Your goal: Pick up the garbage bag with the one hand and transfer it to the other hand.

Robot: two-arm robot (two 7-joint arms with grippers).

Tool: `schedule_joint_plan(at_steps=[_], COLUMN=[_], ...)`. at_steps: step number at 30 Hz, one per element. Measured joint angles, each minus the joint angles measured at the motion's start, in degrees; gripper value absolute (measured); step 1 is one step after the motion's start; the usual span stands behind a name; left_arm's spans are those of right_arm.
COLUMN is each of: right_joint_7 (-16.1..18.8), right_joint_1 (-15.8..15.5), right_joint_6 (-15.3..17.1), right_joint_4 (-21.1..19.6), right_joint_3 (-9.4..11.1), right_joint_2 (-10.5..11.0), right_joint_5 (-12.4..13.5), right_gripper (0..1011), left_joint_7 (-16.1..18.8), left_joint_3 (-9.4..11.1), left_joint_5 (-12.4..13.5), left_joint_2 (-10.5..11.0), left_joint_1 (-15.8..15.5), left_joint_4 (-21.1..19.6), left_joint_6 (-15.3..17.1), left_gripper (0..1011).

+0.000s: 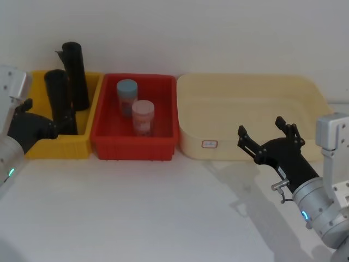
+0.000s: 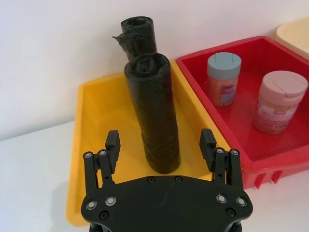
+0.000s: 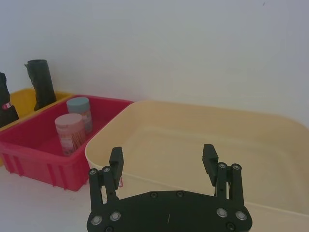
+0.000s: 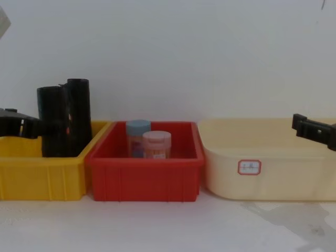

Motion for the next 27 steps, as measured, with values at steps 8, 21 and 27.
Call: schedule_joint_plan(at_steps=[8, 21, 27], right_joint_7=[0.0, 0.0, 0.0], right_joint_1=[0.0, 0.0, 0.0], right_joint_6=[0.0, 0.0, 0.0], right_joint_4=[0.0, 0.0, 0.0], right_joint_3=[0.0, 0.0, 0.0], right_joint_2=[0.0, 0.0, 0.0], right_joint_5=[0.0, 0.0, 0.0], right_gripper=[1001, 1001, 1002], left_joint_7=[0.1, 0.1, -1.6], left_joint_3=[0.9, 1.7, 1.6], left_joint_5=[1.9, 3.7, 3.2], left_joint_2=[-0.3, -1.2, -1.6], left_joint_1=[-2.7, -6.1, -7.3], left_joint_4=[2.7, 7.1, 8.9], left_joint_6=[0.5, 0.4, 0.4], left_gripper=[1001, 1002, 1001])
